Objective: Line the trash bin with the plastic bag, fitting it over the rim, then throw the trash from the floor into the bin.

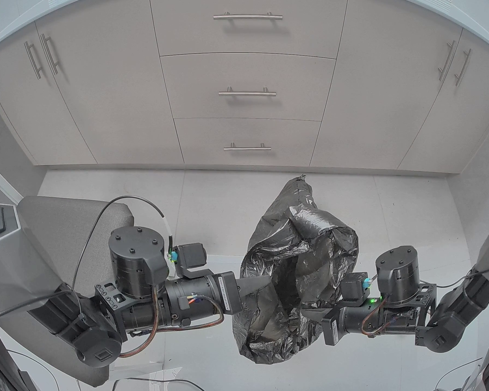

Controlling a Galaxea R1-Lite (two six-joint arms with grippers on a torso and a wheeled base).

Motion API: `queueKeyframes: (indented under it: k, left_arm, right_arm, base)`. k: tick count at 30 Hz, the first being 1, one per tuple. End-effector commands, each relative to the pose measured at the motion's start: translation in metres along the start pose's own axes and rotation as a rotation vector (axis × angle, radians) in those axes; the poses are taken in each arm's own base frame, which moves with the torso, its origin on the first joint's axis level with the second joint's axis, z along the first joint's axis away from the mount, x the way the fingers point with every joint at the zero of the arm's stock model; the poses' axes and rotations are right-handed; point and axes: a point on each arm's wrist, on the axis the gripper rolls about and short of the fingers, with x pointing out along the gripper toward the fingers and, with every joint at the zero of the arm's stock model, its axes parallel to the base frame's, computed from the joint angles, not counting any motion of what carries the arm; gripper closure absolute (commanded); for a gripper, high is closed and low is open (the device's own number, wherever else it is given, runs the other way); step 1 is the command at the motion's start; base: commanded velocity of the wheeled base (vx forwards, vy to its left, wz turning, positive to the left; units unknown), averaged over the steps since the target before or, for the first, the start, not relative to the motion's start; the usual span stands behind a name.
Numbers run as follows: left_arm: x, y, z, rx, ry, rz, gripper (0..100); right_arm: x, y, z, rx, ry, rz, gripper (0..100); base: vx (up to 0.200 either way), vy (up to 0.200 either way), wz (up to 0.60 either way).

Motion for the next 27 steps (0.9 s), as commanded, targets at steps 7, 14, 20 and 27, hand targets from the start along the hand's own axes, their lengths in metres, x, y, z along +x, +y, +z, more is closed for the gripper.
queueKeyframes:
  k: [7, 14, 20, 27]
  left_arm:
    - [0.014, 0.022, -0.012, -0.03, 0.05, 0.054, 100]
    - [0.024, 0.039, -0.019, -0.038, 0.047, 0.062, 100]
    - [0.028, 0.046, -0.024, -0.045, 0.059, 0.074, 100]
    - [0.031, 0.051, -0.028, -0.05, 0.07, 0.084, 100]
  right_arm:
    - [0.035, -0.019, -0.038, 0.028, 0.076, -0.035, 100]
    - [0.041, -0.026, -0.046, 0.022, 0.093, -0.048, 100]
    - [0.039, -0.033, -0.051, -0.032, 0.115, -0.068, 100]
    - [0.046, -0.054, -0.063, -0.135, 0.174, -0.225, 100]
  base:
    - [0.0, 0.0, 0.0]
    - [0.0, 0.0, 0.0]
    - [0.0, 0.0, 0.0]
    - [0.0, 0.0, 0.0]
